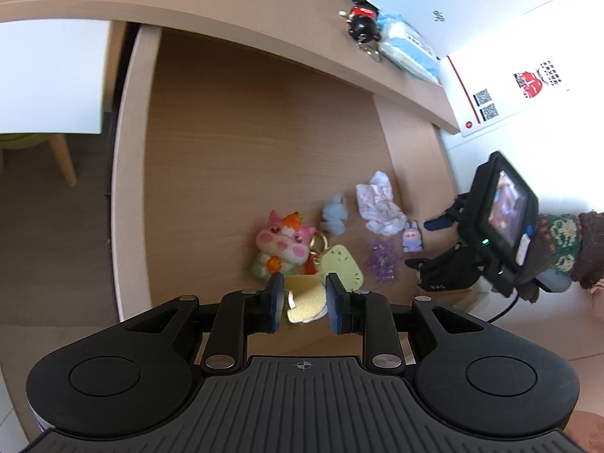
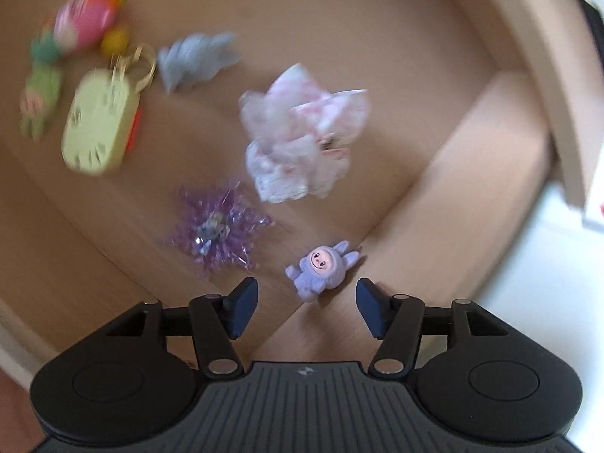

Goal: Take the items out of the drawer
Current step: 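Carry the yellow figure toward the desktop with the left while the right grasps the pink-white lace cloth, then set the yellow figure on the desktop and open the left while the right lifts the lace cloth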

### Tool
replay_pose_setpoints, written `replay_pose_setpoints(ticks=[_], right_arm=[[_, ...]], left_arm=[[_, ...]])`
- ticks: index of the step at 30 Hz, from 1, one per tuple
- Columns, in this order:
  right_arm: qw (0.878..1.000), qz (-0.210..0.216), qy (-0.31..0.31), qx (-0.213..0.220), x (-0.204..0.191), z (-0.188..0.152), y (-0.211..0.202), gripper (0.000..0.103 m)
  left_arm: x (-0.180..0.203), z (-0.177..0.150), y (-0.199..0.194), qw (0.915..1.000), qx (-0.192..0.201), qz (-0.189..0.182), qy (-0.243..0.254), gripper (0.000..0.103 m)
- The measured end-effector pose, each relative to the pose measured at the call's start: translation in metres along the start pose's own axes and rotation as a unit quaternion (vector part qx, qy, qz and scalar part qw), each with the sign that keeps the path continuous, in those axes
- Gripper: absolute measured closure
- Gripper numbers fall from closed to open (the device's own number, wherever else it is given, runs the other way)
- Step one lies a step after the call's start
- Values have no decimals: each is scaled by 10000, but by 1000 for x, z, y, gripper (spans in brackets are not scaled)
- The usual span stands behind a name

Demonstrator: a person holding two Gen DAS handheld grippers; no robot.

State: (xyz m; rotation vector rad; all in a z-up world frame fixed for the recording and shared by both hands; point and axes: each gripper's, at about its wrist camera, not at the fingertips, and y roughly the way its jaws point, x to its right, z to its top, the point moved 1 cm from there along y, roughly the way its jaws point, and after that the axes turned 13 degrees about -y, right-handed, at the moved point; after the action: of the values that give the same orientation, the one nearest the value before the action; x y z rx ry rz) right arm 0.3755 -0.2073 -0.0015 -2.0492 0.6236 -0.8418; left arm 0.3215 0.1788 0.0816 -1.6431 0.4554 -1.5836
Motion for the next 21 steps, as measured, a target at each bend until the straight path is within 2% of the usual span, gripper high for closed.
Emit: replay_pose_setpoints(ticks=[2, 5, 6, 7, 10, 13, 16, 19, 21], right_arm=[[9999, -67, -126, 7, -1, 4, 8, 47], [9997, -220, -106, 26, -1, 6, 15, 57], [9995, -313, -51, 80, 0, 6, 14, 65], [9991, -384, 81, 152, 2, 4, 12, 65], [9951, -414, 653, 611, 12, -1, -3, 66], [9841, -341, 1256, 1209, 17, -11, -27, 66], [9582, 59, 2046, 1999, 22, -28, -57, 65], [9128, 567, 2859, 2861, 22, -50, -82, 65], [8808, 842, 3303, 3287, 20, -62, -91, 65]], left_arm=[[0, -1, -1, 10000, 10, 49, -6, 76], [3, -3, 0, 9999, 14, 118, 42, 76], [5, -3, 1, 9999, 18, 149, 66, 76], [8, -3, 2, 9998, 20, 186, 98, 76], [20, -4, 6, 9992, 23, 285, 273, 76], [35, -3, 9, 9981, 61, 434, 427, 76], [56, 6, 1, 9961, 426, 480, 603, 76], [82, 28, -13, 9909, 1070, 335, 749, 76], [101, 48, -19, 9834, 1512, 334, 946, 76]])
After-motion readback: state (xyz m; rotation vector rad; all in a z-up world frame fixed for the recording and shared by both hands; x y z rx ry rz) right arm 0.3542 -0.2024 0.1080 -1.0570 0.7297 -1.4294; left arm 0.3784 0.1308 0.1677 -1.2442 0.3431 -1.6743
